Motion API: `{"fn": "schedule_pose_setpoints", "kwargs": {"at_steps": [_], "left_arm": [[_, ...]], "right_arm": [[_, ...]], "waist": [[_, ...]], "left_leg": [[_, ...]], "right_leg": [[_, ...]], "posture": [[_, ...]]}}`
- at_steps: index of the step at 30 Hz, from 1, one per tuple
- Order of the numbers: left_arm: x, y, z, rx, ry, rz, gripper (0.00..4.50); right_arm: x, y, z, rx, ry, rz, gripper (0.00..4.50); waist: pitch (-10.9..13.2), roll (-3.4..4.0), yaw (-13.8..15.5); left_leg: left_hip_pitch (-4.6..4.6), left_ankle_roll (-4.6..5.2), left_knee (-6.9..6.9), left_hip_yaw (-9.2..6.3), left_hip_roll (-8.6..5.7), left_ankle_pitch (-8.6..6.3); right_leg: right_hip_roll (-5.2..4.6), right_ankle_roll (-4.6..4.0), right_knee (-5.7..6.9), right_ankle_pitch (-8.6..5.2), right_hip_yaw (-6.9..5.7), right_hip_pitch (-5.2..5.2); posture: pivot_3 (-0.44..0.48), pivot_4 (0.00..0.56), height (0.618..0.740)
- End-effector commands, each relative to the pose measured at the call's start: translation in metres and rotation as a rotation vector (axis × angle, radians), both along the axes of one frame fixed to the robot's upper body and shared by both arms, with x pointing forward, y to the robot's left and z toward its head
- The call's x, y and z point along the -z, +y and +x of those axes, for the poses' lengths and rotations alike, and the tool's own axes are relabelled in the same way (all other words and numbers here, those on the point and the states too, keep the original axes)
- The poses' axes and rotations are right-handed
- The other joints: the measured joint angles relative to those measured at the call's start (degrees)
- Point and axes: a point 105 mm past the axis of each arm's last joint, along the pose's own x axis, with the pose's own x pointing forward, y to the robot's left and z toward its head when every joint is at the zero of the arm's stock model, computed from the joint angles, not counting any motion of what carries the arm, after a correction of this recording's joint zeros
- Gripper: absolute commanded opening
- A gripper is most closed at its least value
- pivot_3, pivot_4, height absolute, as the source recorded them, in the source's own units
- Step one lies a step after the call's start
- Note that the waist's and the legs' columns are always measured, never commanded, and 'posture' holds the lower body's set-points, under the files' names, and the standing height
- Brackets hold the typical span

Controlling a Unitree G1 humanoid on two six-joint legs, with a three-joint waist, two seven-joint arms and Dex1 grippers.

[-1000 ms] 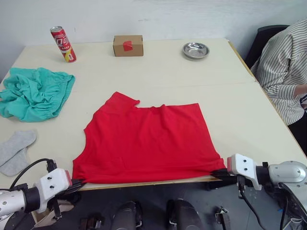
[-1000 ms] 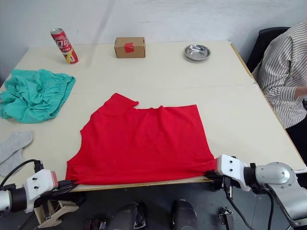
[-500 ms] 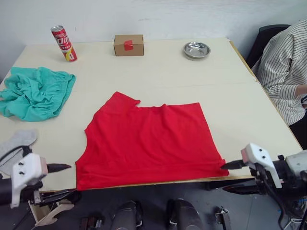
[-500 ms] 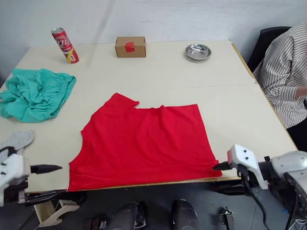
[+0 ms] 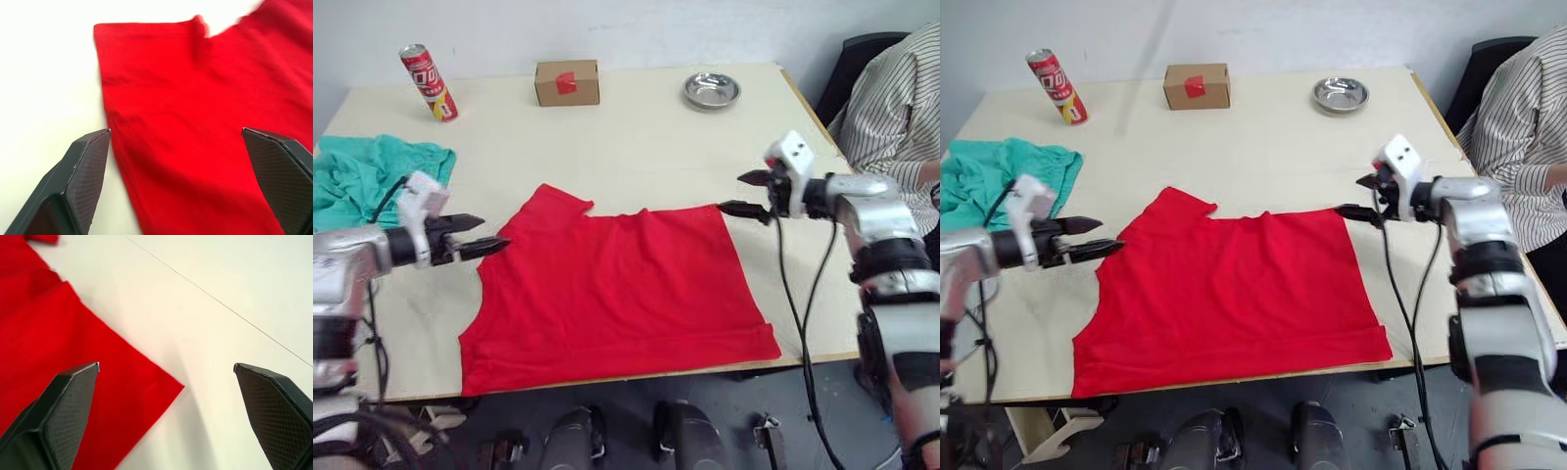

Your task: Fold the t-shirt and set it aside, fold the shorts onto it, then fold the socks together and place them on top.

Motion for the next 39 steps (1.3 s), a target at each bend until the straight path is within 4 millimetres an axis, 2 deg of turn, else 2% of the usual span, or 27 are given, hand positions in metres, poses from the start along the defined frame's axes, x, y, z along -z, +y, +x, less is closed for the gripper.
{"fn": "schedule_pose_setpoints", "kwargs": {"at_steps": [1,5,10,16,21,24,27,35,36,39], "left_arm": [[0.003,0.010,0.018,-0.075,-0.012,0.070,4.50],[0.010,0.009,0.032,-0.112,-0.003,0.082,4.50],[0.015,0.014,0.044,-0.175,-0.005,0.114,4.50],[0.021,0.017,0.045,-0.185,0.016,0.115,4.50],[0.034,0.023,0.038,-0.185,0.062,0.112,4.50],[0.038,0.025,0.037,-0.192,0.073,0.111,4.50],[0.042,0.024,0.036,-0.189,0.086,0.104,4.50],[0.048,0.022,0.033,-0.167,0.109,0.104,4.50],[0.048,0.021,0.032,-0.164,0.110,0.099,4.50],[0.048,0.018,0.032,-0.143,0.094,0.080,3.94]], "right_arm": [[0.004,-0.002,0.013,0.125,0.001,0.009,4.48],[0.019,0.003,0.020,0.227,0.055,-0.023,4.48],[0.024,0.019,0.020,0.193,0.084,0.035,4.48],[0.027,0.029,0.020,0.162,0.054,0.068,4.48],[0.035,0.034,0.020,0.170,0.072,0.116,4.48],[0.040,0.037,0.019,0.164,0.092,0.125,3.85],[0.042,0.042,0.018,0.147,0.099,0.127,2.79],[0.050,0.040,0.019,0.178,0.100,0.091,0.02],[0.051,0.040,0.019,0.178,0.097,0.084,0.02],[0.048,0.039,0.019,0.168,0.078,0.081,0.00]], "waist": [[0.04,-0.10,-0.50],[0.06,-0.13,-1.42],[0.06,-0.13,-1.94],[0.06,-0.13,-2.60],[0.06,-0.13,-2.79],[0.06,-0.13,-2.83],[0.06,-0.14,-2.85],[0.05,-0.15,-2.87],[0.04,-0.15,-2.87],[0.04,-0.16,-2.88]], "left_leg": [[0.00,0.02,0.03,0.05,0.00,-0.01],[0.04,0.09,0.23,0.07,-0.02,0.01],[0.11,0.08,0.50,0.07,0.06,0.03],[0.11,0.07,0.52,0.07,0.04,0.03],[0.13,0.07,0.52,0.06,0.04,0.03],[0.15,0.07,0.53,0.06,0.04,0.03],[0.15,0.07,0.53,0.07,0.04,0.03],[0.20,0.07,0.54,0.07,0.04,0.03],[0.20,0.07,0.55,0.07,0.04,0.03],[0.21,0.08,0.56,0.07,0.03,0.03]], "right_leg": [[-0.01,0.01,0.04,0.00,0.07,-0.01],[-0.09,0.05,0.29,0.01,0.33,-0.01],[-0.08,0.05,0.61,0.01,0.74,0.00],[-0.09,0.04,0.65,0.01,0.77,-0.01],[-0.09,0.04,0.67,0.01,0.78,0.01],[-0.09,0.04,0.69,0.01,0.80,0.01],[-0.09,0.04,0.70,0.01,0.82,0.00],[-0.09,0.04,0.71,0.01,0.83,0.04],[-0.09,0.04,0.72,0.01,0.83,0.04],[-0.10,0.04,0.72,0.01,0.84,0.06]], "posture": [[0.000,0.150,0.740],[0.000,0.150,0.740],[0.000,0.150,0.740],[0.000,0.150,0.740],[0.000,0.150,0.740],[0.000,0.150,0.740],[0.000,0.150,0.740],[0.000,0.150,0.740],[0.000,0.150,0.740],[0.000,0.150,0.740]]}}
